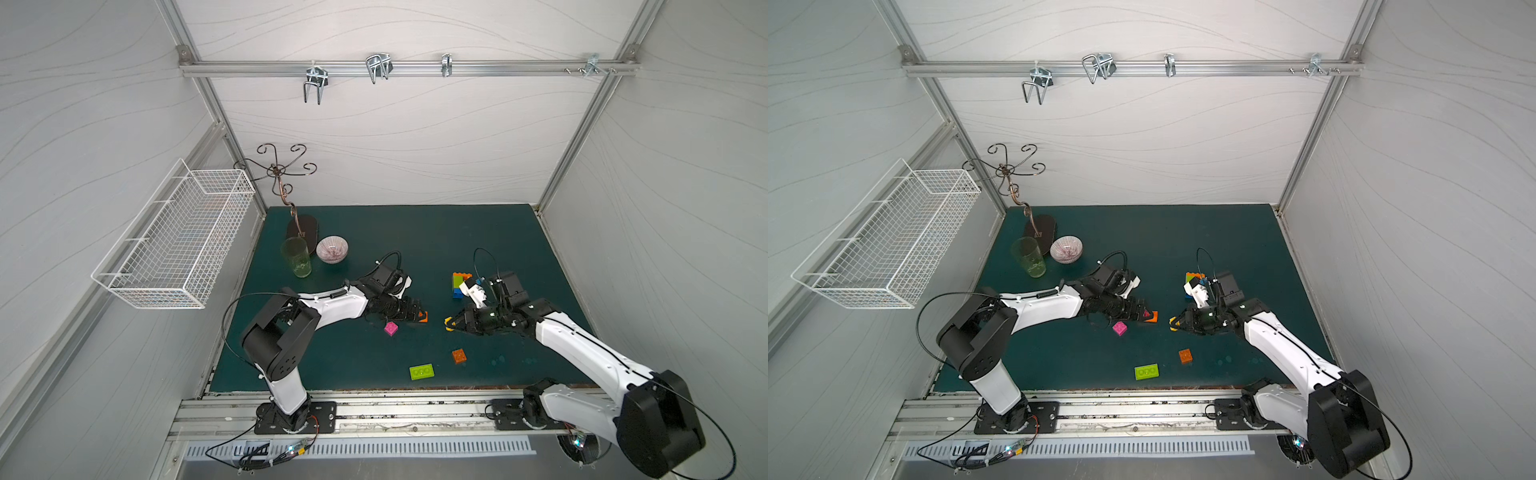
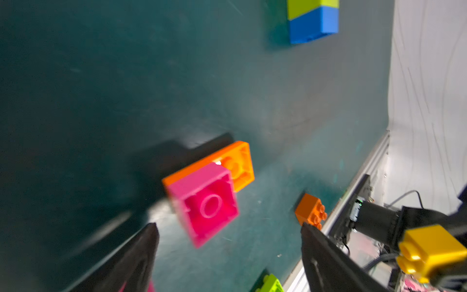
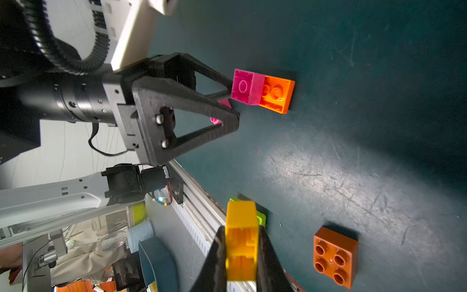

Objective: Assemble the letter p with lego
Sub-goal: Adjust the lego brick at the center of the board.

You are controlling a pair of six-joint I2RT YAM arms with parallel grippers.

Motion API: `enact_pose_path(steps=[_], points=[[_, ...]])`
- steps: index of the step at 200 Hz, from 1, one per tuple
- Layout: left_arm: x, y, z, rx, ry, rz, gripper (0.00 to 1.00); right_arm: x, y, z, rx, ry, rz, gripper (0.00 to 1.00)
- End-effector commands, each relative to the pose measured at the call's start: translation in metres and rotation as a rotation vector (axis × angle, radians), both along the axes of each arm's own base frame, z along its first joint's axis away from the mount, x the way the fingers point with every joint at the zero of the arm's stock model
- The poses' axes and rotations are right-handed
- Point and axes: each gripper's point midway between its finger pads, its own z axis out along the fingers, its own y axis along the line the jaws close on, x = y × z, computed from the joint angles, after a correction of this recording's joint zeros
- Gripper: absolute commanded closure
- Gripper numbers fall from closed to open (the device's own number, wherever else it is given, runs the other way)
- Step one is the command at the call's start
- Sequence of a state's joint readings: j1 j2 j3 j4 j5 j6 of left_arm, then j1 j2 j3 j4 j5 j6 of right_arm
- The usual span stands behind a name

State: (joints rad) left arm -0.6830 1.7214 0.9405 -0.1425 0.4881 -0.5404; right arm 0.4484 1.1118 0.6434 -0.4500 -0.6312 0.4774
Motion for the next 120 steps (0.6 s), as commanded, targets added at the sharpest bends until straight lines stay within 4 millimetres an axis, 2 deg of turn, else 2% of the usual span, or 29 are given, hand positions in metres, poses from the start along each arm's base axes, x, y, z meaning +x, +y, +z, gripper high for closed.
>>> enact_pose_path(steps=[1,32,66,83,107,120], points=[[0.002,-0.019,0.018,-0.086,-0.029,-0.016,0.09,0.001,-0.004,-0.003,-0.010,-0.004,-0.005,0.98],[-0.003,-0.026,0.022,-0.136,-0.032,-0.035,0.09,0.005,-0.006,-0.003,-0.017,-0.013,-0.025,0.98],[-0.006,-0.018,0.027,-0.140,-0.061,-0.032,0.09,0.011,-0.005,-0.004,-0.029,-0.013,-0.030,0.98],[-0.002,-0.004,0.040,-0.129,-0.121,0.011,0.09,0.016,-0.005,-0.007,-0.057,-0.021,-0.035,0.98],[0.007,0.025,0.059,-0.050,-0.236,0.083,0.01,0.023,-0.002,-0.016,-0.135,-0.043,-0.027,0.98],[0.011,0.042,0.066,0.011,-0.297,0.116,0.01,0.028,0.000,-0.023,-0.193,-0.057,-0.023,0.98]])
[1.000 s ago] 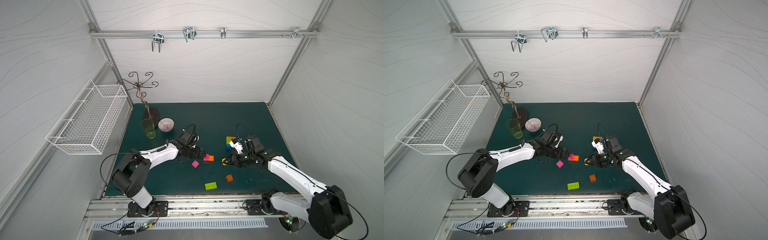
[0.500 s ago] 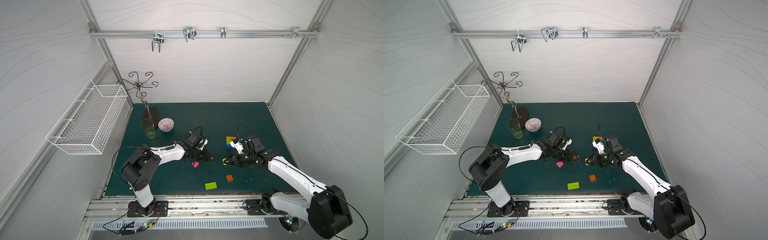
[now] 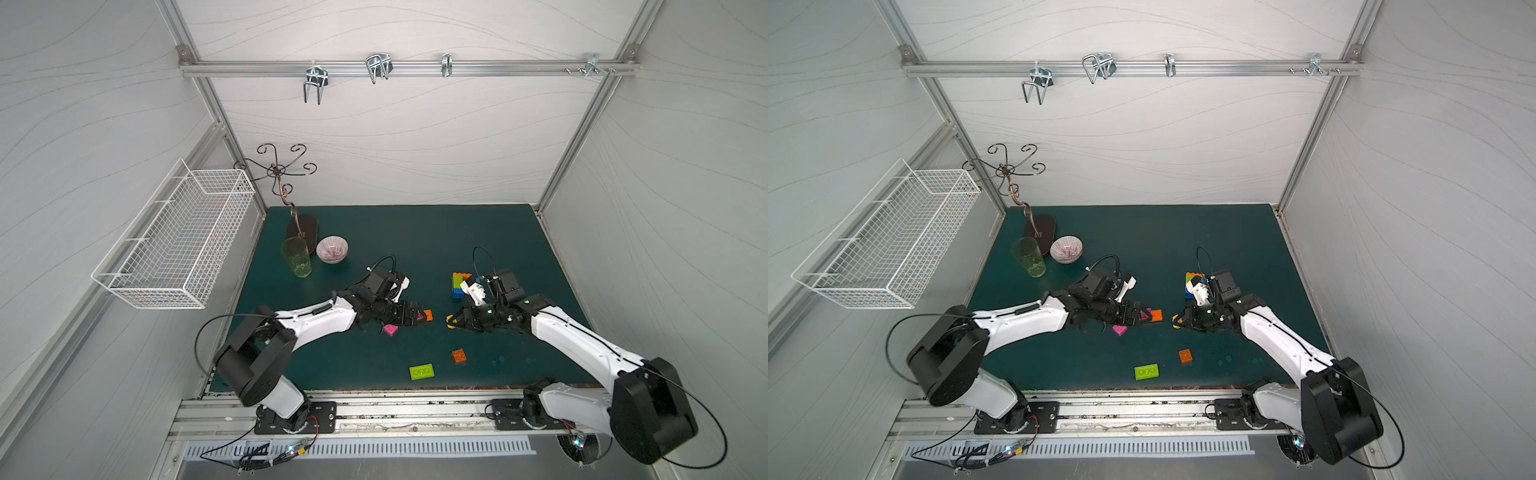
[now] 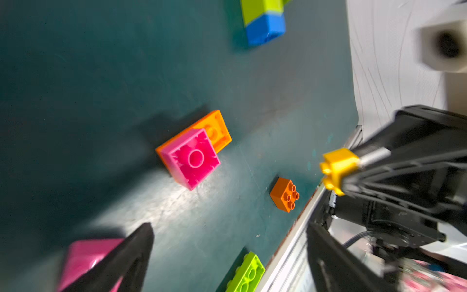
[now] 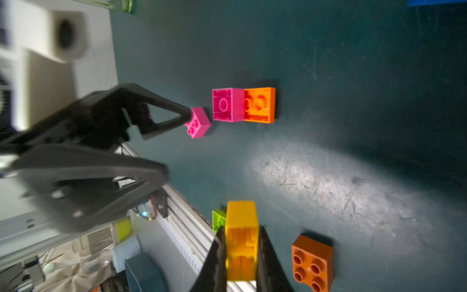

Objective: Assemble the letter p with lego
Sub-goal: Adjust the lego brick at the center of the board, then assemble the lego brick with the lego brick.

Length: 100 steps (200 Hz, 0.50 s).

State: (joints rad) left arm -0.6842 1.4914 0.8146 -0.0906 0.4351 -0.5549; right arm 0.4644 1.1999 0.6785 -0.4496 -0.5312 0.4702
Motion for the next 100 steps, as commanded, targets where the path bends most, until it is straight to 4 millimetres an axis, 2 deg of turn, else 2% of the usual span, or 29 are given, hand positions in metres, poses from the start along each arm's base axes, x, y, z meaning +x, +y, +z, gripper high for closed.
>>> enact_pose_path(steps=[1,32,47,57,81,100], points=[[0.020,0.026,0.023,0.080,-0.159,0.089,0.01,0.014,0.003,-0.005,-0.099,-0.060,0.010,0.98],[0.034,0.069,0.024,0.218,-0.253,0.232,0.01,0.028,0.010,-0.021,-0.259,-0.108,0.012,0.99],[0.037,0.080,0.017,0.227,-0.271,0.275,0.00,0.034,0.016,-0.026,-0.333,-0.139,0.019,1.00],[0.038,0.082,0.013,0.215,-0.275,0.284,0.00,0.036,0.021,-0.029,-0.381,-0.155,0.030,0.99],[0.035,0.073,0.011,0.141,-0.290,0.233,0.01,0.042,0.027,-0.037,-0.505,-0.187,0.031,1.00],[0.036,0.078,0.006,0.155,-0.282,0.245,0.01,0.046,0.030,-0.040,-0.565,-0.211,0.027,1.00]])
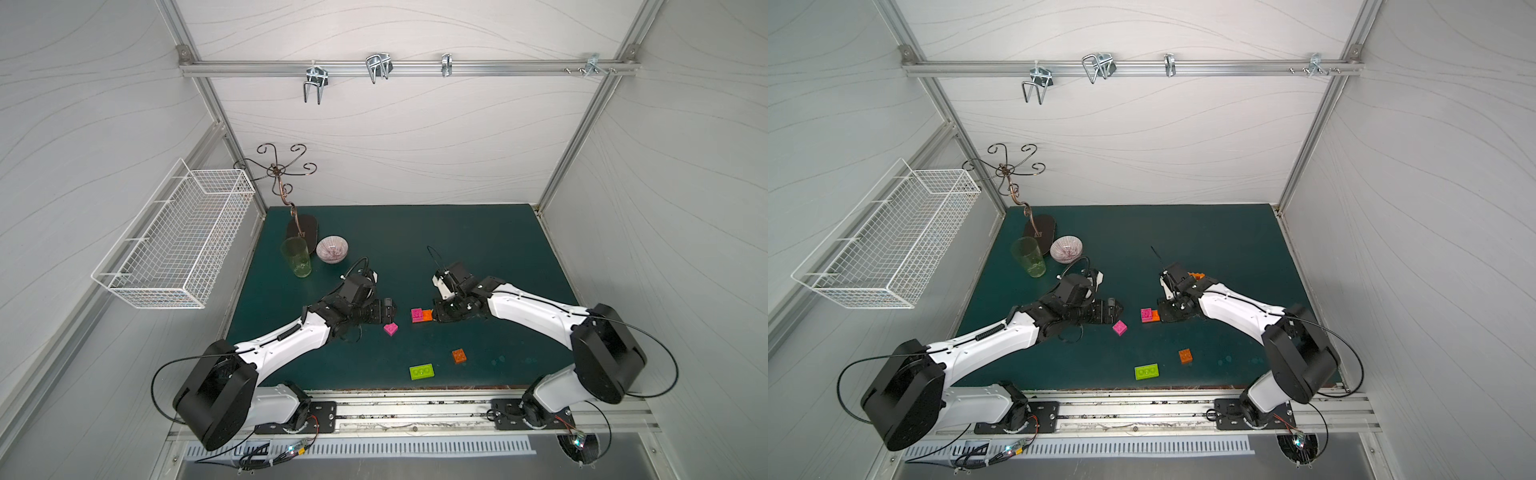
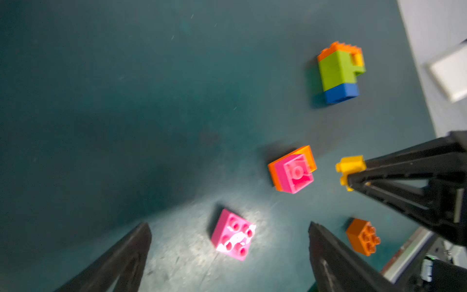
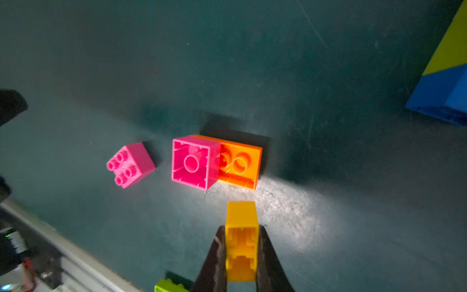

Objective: Assemble the letter p with lego
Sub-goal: Assemble the lego brick with the lego brick.

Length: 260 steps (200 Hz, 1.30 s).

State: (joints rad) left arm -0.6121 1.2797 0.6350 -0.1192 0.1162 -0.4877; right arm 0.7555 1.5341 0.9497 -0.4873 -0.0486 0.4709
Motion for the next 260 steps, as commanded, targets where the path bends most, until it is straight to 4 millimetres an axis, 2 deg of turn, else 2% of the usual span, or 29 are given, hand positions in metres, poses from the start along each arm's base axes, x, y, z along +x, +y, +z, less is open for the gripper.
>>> enact_pose_path(steps=[1,45,65,135,157,210,260], points=[[0.019,-0.007,0.019,-0.045,-0.100,-0.001,0.00,0.009,-0.012,-0.006,-0.150,-0.060,-0.043,1.00],[0.029,0.029,-0.002,-0.024,-0.014,0.151,0.00,0.010,0.006,-0.020,-0.188,-0.033,0.008,1.00],[0.031,0.038,-0.007,-0.057,0.022,0.189,0.00,0.010,0.010,-0.027,-0.205,-0.023,0.016,1.00],[0.031,0.037,-0.005,-0.071,0.023,0.178,0.00,0.010,0.008,-0.043,-0.275,0.018,0.018,1.00],[0.031,0.037,-0.005,-0.073,0.019,0.177,0.00,0.007,0.007,-0.041,-0.290,0.020,0.026,1.00],[0.031,0.035,-0.006,-0.080,0.020,0.170,0.01,0.009,0.014,-0.020,-0.249,-0.013,0.040,1.00],[0.032,0.034,-0.002,-0.091,0.004,0.164,0.00,0.005,0.012,-0.047,-0.295,0.041,0.052,1.00]])
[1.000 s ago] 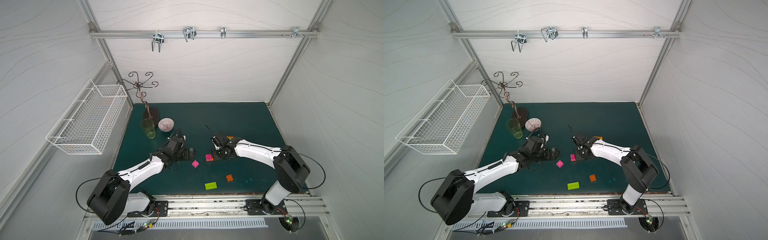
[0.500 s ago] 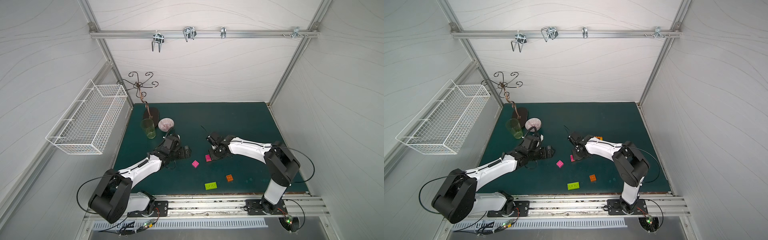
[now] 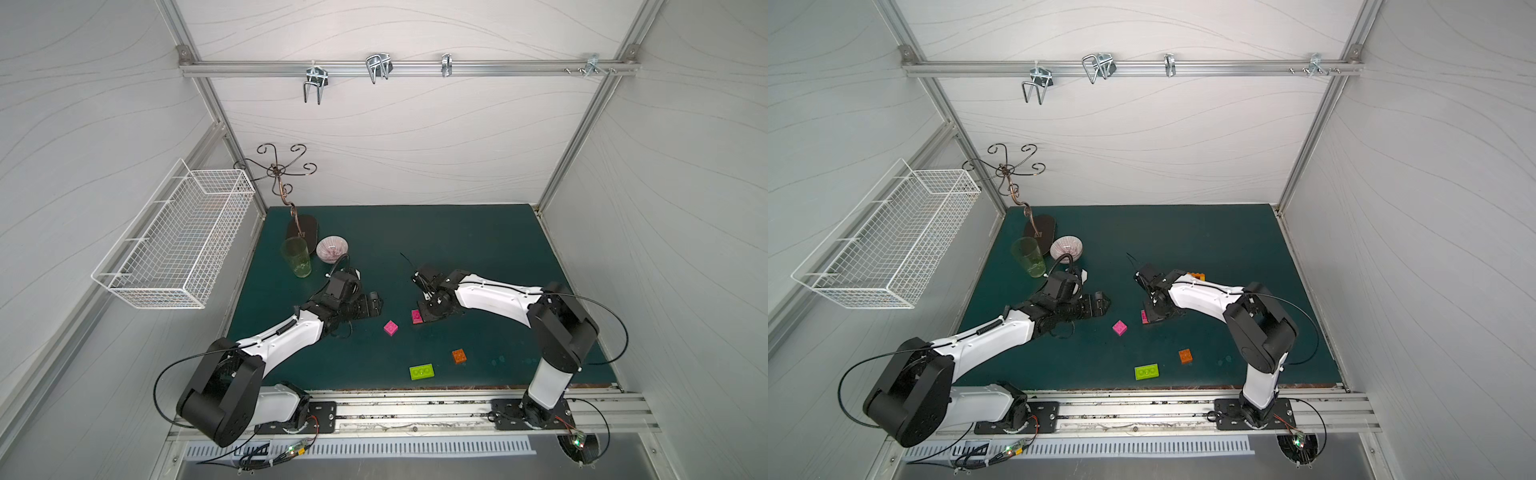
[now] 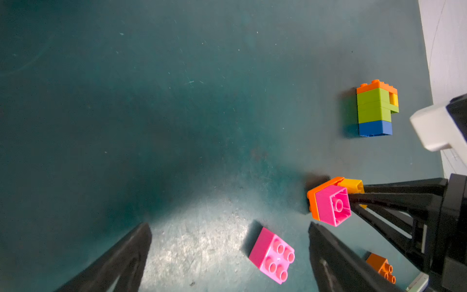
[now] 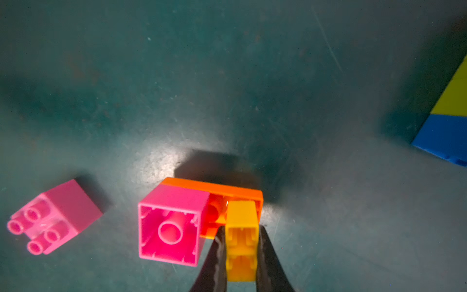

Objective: Assemble the letter p with lego
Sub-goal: Assemble the lego brick with the lego brick.

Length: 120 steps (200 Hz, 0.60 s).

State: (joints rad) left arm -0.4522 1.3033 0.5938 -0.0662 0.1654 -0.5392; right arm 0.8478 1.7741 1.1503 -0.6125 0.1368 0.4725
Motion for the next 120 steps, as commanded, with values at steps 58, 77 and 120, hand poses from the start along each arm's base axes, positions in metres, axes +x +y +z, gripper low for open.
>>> enact_pose_path(steps=[58,77,120], points=[[0.009,-0.005,0.011,-0.032,-0.051,-0.002,0.00,-0.011,-0.012,-0.012,-0.105,0.031,0.018,1.00],[0.008,-0.007,0.013,-0.041,-0.059,-0.011,0.01,-0.009,-0.007,0.002,-0.075,0.003,0.030,1.00],[0.003,-0.023,0.025,-0.063,-0.121,-0.085,0.00,-0.003,-0.004,0.020,-0.037,-0.045,0.022,1.00]])
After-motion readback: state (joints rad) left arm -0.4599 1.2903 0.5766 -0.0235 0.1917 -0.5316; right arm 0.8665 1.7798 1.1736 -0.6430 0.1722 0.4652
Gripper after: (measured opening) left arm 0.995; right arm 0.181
